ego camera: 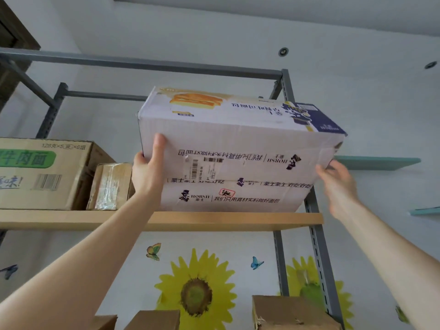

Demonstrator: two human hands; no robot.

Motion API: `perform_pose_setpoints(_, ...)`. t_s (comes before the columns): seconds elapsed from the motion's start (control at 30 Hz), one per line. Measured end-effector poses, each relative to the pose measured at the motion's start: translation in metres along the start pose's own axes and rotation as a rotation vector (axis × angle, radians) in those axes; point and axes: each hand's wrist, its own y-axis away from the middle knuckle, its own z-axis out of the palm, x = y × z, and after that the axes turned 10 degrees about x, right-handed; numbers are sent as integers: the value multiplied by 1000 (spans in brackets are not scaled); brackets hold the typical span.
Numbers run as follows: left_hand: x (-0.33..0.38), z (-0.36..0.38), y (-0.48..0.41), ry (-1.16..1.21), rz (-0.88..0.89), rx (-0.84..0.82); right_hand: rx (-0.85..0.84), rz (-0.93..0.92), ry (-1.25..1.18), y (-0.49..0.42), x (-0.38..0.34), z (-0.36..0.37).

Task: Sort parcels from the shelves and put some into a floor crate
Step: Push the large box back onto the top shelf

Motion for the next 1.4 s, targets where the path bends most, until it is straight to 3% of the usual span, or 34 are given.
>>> perform_pose_setpoints(0.2, -12, -4, -28, -166, 252, 28, 66, -25, -89, -18, -5, 8)
perform_pose_setpoints(0.5, -20, 10, -22, -75, -3, 72, 2, 156, -70, -16, 4, 21)
perform_pose_setpoints(0.67, -12, 13, -16, -85, -100, 72, -128, 186, 274, -11, 43, 6)
perform_pose_setpoints(0.9, 5, 9, -34, -35, -194, -4, 11, 64, 274, -20, 42, 4)
perform_pose_setpoints(1.07, -2, -2, -42, -83, -57, -109, 101, -23, 319, -28, 33, 1)
perform_pose_setpoints(1.2, -11, -4, -35, -107, -26, -99, 203, -65, 350, -29, 31, -2)
perform_pose_setpoints(1.4, -26, -10, -34, -106, -5, -74, 203, -88, 363, -25, 33, -3)
